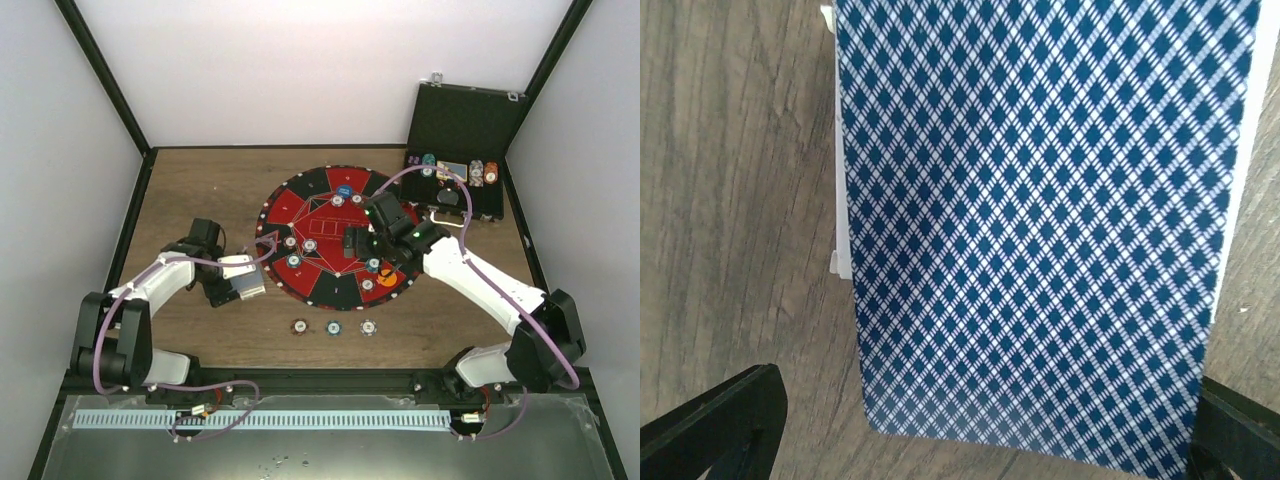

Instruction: Distribute texas hold em gaming equipment

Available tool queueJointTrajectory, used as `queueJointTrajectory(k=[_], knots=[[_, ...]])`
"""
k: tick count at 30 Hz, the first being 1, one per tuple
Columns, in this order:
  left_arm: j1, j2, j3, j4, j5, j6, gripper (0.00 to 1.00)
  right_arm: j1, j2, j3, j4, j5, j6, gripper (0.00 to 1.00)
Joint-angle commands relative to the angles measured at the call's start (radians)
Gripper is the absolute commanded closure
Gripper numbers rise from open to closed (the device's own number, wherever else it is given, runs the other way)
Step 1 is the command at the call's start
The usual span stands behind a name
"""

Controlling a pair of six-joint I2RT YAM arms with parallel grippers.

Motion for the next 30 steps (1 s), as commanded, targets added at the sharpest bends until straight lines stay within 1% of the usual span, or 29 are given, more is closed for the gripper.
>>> queueJointTrajectory(k=[1,9,30], knots=[[-0.006,0.026,-0.013,0.045,-0.020,-0.006,0.00,0.014,-0.033,0.003,-0.012,-0.013,0.018,0.06],[-0.011,0.059,0.004,0.055,-0.007,-0.017,0.00,0.020,-0.029,-0.010,0.003,-0.044,0.022,0.07],[-0.018,0.106,0.028,0.069,0.016,0.006,0.00,0.020,-0.022,-0.057,0.049,-0.108,0.027,0.18]])
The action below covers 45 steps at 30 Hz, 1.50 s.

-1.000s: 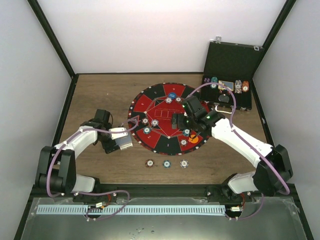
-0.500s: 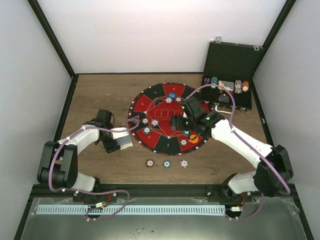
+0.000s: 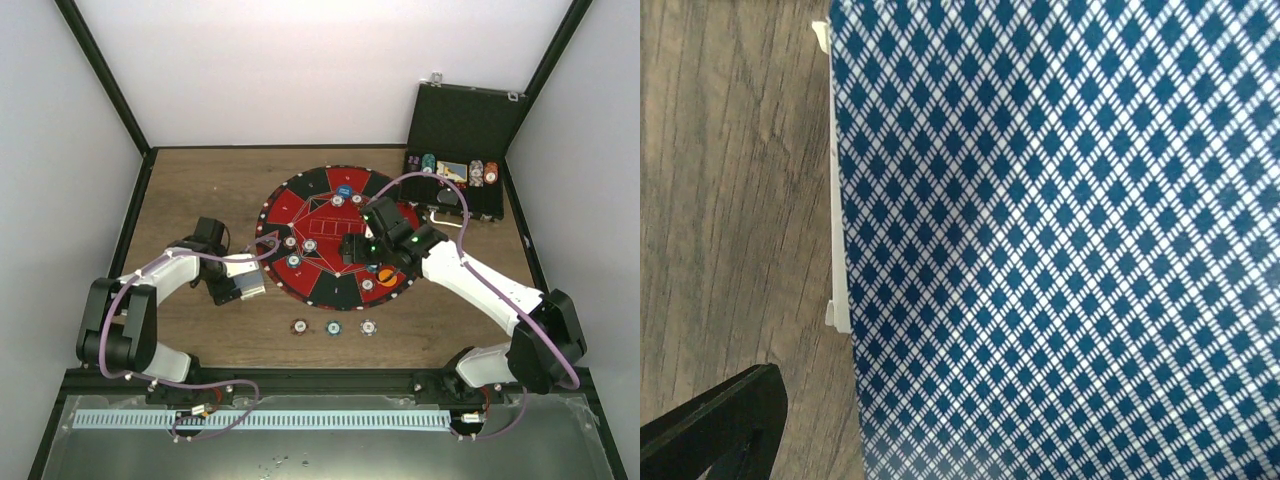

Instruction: Distribute texas hold em gaming equipment

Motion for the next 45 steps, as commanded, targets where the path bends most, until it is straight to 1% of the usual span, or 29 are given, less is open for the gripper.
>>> queueJointTrajectory(k=[1,5,11,16,29,34,45], knots=[[-0.007,0.023,0.021,0.010,0.021,0.022,0.00,0.009,-0.012,-0.015,0.016,-0.019,0.010,0.18],[-0.008,0.031,0.019,0.019,0.017,0.030,0.01,0.010,-0.012,-0.022,0.021,-0.024,0.010,0.21],[-0.008,0.040,0.025,0.019,0.025,0.039,0.09,0.010,-0.009,-0.030,0.029,-0.033,0.010,0.23],[-0.008,0.029,0.019,0.020,0.030,0.046,0.11,0.011,-0.009,-0.045,0.039,-0.044,0.011,0.24],[-0.008,0.028,0.016,0.018,0.029,0.063,0.22,0.017,-0.003,-0.060,0.054,-0.065,0.013,0.28],[-0.008,0.029,0.008,0.016,0.027,0.072,0.26,0.020,-0.002,-0.065,0.061,-0.075,0.013,0.31],[-0.008,0.025,-0.010,0.011,0.027,0.083,0.42,0.026,0.016,-0.066,0.085,-0.121,0.015,0.34]])
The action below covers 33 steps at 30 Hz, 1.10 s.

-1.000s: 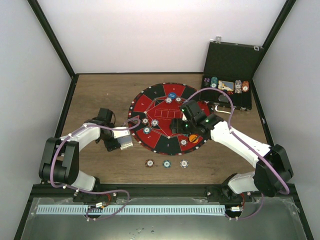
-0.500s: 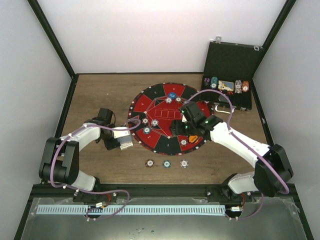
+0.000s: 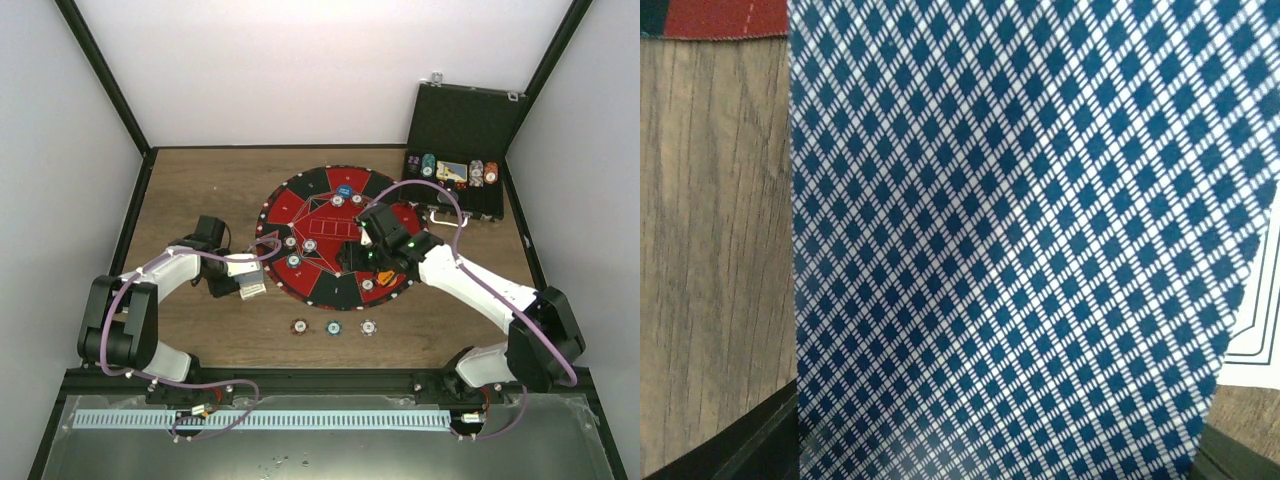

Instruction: Distribute texas hold em gaming equipment

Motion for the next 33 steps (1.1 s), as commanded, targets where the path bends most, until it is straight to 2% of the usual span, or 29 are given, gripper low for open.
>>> queueJointTrajectory(k=[1,4,11,15,23,29,33], knots=[[-0.006,0.008,-0.025,-0.002,0.010,0.020,0.44,0.015,0.009,-0.004,0.028,-0.039,0.006,0.34],[-0.006,0.006,-0.023,-0.006,0.005,0.019,0.50,0.017,0.017,-0.004,0.046,-0.062,0.013,0.34],[-0.005,-0.049,-0.015,-0.028,-0.008,0.022,0.77,0.028,0.049,-0.009,0.107,-0.137,0.030,0.34],[-0.004,-0.107,0.013,-0.083,0.008,0.030,0.88,0.028,0.058,-0.016,0.152,-0.191,0.048,0.34],[-0.005,-0.198,0.037,-0.156,0.072,0.045,0.95,0.036,0.069,-0.053,0.335,-0.348,0.141,0.27],[-0.008,-0.261,0.090,-0.210,0.169,0.030,0.96,0.086,0.121,-0.047,0.498,-0.463,0.224,0.20],[-0.014,-0.303,0.153,-0.264,0.250,0.020,0.96,0.124,0.176,-0.043,0.627,-0.530,0.302,0.18]])
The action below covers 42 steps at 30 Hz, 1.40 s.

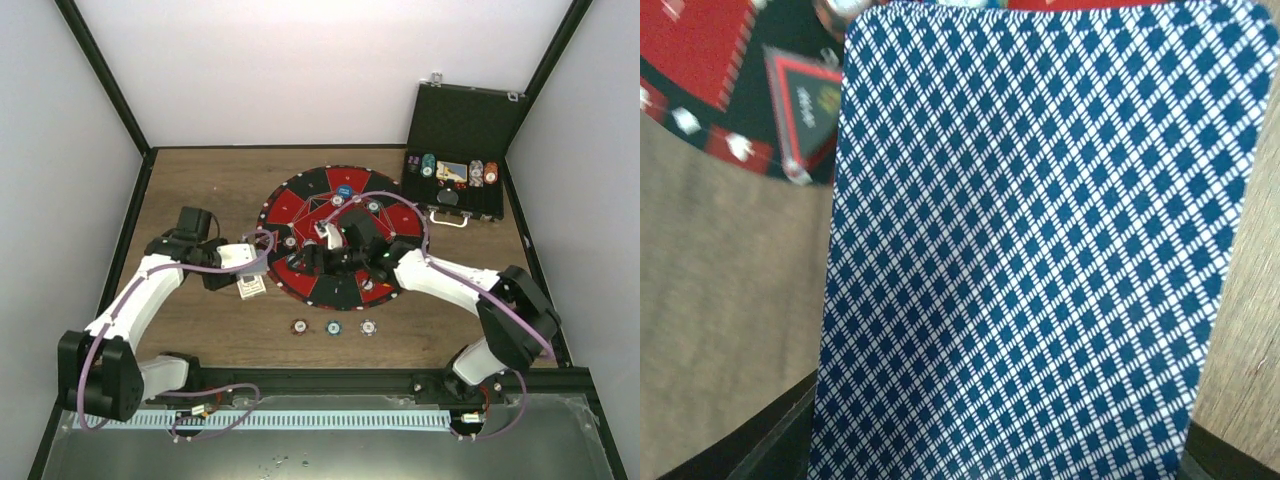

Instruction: Distribute texas hold em gaming equipment

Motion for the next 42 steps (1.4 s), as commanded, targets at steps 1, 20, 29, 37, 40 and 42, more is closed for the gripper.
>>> queueJointTrajectory(k=[1,20,29,37,40,42], knots=[[-0.017,-0.058,0.088,-0.064,0.140,-0.005,0.96,0.049,0.059,0.016,0.189,-0.116,0.109,0.18],[-0.061,-0.171,0.106,-0.133,0.154,0.033,0.96,0.080,0.082,-0.056,0.507,-0.182,0.324,0.22],[-0.081,-0.195,0.095,-0.138,0.143,0.044,0.96,0.112,0.184,0.051,0.542,-0.193,0.361,0.28],[-0.103,-0.207,0.081,-0.135,0.126,0.050,0.96,0.124,0.262,0.105,0.609,-0.191,0.425,0.42],[-0.110,-0.218,0.078,-0.128,0.130,0.053,0.96,0.133,0.278,0.108,0.651,-0.195,0.452,0.60],[-0.111,-0.229,0.074,-0.126,0.133,0.065,0.93,0.143,0.281,0.110,0.657,-0.196,0.458,0.74]])
